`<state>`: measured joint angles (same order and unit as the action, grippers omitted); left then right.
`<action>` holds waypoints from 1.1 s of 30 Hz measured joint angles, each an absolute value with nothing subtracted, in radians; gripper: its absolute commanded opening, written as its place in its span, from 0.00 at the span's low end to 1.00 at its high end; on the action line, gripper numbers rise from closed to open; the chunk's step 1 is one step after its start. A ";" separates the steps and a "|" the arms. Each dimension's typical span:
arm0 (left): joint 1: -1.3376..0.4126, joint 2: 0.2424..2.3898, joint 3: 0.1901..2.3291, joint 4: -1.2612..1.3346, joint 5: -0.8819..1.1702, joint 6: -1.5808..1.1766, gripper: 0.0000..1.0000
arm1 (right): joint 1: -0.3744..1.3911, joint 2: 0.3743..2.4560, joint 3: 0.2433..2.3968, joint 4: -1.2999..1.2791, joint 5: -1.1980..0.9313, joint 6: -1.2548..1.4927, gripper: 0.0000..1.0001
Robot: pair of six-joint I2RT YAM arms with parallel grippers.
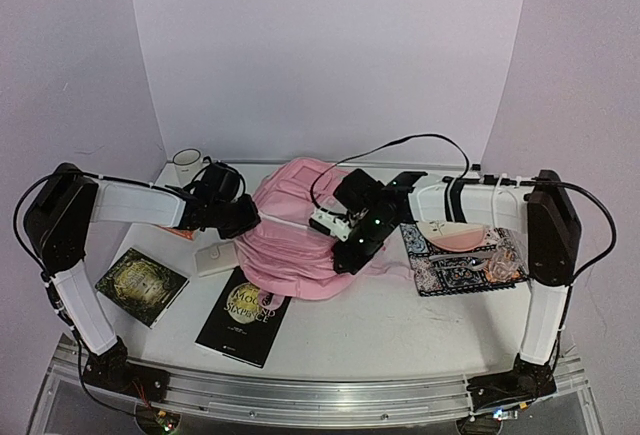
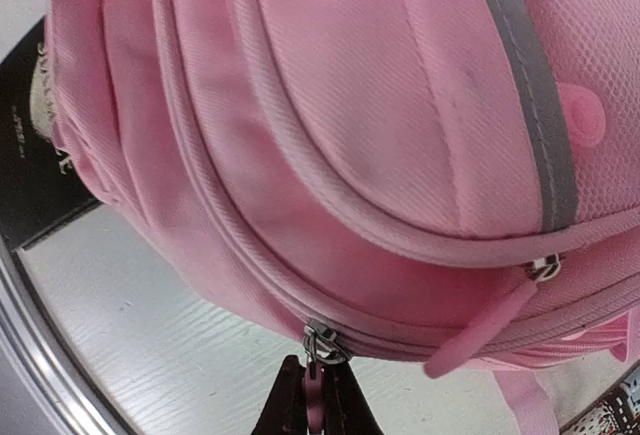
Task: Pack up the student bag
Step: Unzip the second largest pocket of the student bag, then put down the student bag at the center of the board.
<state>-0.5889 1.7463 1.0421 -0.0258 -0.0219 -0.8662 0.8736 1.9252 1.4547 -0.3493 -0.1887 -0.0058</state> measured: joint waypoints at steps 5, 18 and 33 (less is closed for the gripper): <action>-0.620 1.733 1.020 0.022 -0.084 -0.917 0.00 | 0.884 1.972 1.598 -0.396 -0.255 0.063 0.03; -0.689 1.715 0.972 0.120 -0.172 -0.918 0.14 | 0.914 2.078 1.697 -0.359 -0.296 0.201 0.35; -0.706 1.470 0.930 0.142 -0.246 -0.564 0.58 | 0.845 1.825 1.459 -0.261 -0.229 0.043 0.57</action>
<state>-0.7063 1.4698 0.9301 0.1420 -0.2460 -0.5635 0.8447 1.8253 1.4590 -0.2610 -0.2287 0.0428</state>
